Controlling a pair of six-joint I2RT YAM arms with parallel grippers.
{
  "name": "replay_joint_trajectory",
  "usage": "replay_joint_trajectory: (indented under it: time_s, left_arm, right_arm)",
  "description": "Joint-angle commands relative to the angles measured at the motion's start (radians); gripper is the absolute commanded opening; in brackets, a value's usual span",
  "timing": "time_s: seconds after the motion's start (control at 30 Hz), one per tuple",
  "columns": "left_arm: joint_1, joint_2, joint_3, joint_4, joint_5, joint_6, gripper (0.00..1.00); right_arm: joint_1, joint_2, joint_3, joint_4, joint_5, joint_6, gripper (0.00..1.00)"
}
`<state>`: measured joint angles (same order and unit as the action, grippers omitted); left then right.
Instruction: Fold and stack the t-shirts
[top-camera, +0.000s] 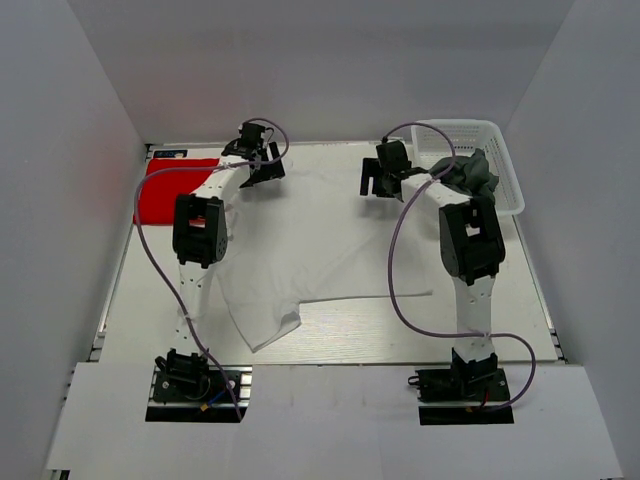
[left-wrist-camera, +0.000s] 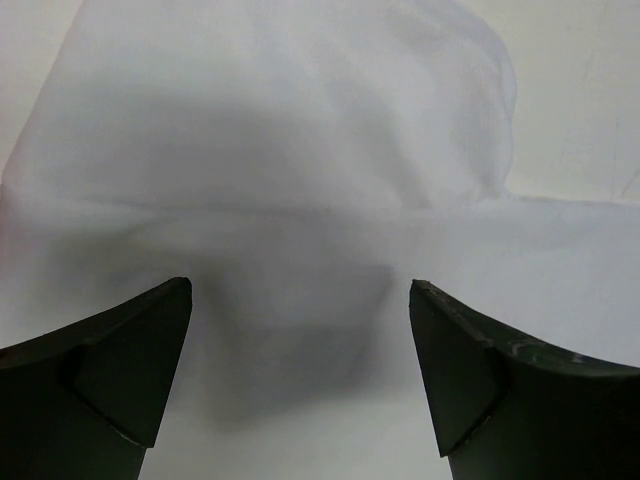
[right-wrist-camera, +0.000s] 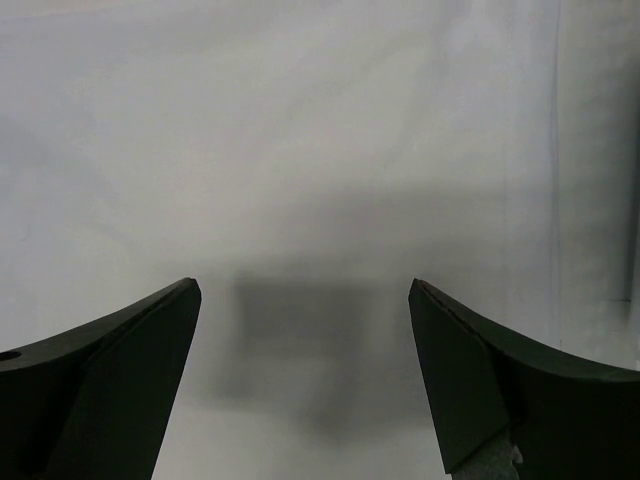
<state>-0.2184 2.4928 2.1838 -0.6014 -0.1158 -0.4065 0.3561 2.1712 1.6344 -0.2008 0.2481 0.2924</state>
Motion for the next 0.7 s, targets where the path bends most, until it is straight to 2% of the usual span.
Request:
replay_joint_trajectory:
  time_s: [0.0, 0.1, 0.13, 0.17, 0.2, 0.3, 0.33, 0.4, 0.43, 0.5, 0.57, 0.67]
  left_arm:
    - [0.005, -0.171, -0.09, 0.003, 0.057, 0.028, 1.0]
    - [-0.008, -0.334, -0.246, 0.003, 0.057, 0.003, 1.0]
    - [-0.009, -0.429, -0.354, 0.003, 0.042, -0.009, 1.0]
    - [-0.021, -0.478, -0.414, 0.003, 0.042, -0.032, 1.0]
    - [-0.021, -0.529, -0.555, -0.012, 0.076, -0.057, 1.0]
    - [-0.021, -0.694, -0.808, 0.014, 0.151, -0.153, 1.0]
    - [-0.032, -0.818, -0.989, 0.04, 0.184, -0.181, 1.0]
    - [-0.032, -0.94, -1.158, 0.094, 0.247, -0.239, 1.0]
    - [-0.041, -1.057, -1.293, 0.094, 0.286, -0.251, 1.0]
    - [-0.055, -1.17, -1.456, 0.057, 0.307, -0.299, 1.0]
    - [-0.065, -1.314, -1.542, -0.019, 0.308, -0.34, 1.0]
    - [-0.084, -1.438, -1.665, -0.058, 0.398, -0.394, 1.0]
  right_arm:
    - [0.014, -0.137, -0.034, 0.018, -0.044, -0.039, 0.9]
    - [0.018, -0.246, -0.2, 0.083, -0.075, -0.022, 0.9]
    - [0.026, -0.337, -0.325, 0.133, -0.096, -0.021, 0.9]
    - [0.027, -0.364, -0.326, 0.19, -0.096, -0.021, 0.9]
    - [0.027, -0.388, -0.403, 0.237, -0.099, -0.007, 0.9]
    - [0.023, -0.482, -0.511, 0.287, -0.09, 0.027, 0.9]
    - [0.021, -0.49, -0.533, 0.282, -0.073, 0.046, 0.9]
    - [0.023, -0.513, -0.556, 0.282, -0.07, 0.053, 0.9]
    - [0.023, -0.522, -0.579, 0.281, -0.073, 0.074, 0.9]
    - [0.02, -0.539, -0.597, 0.305, -0.087, 0.077, 0.9]
    - [0.02, -0.547, -0.602, 0.298, -0.078, 0.057, 0.9]
    - [0.017, -0.554, -0.604, 0.287, 0.008, 0.047, 0.9]
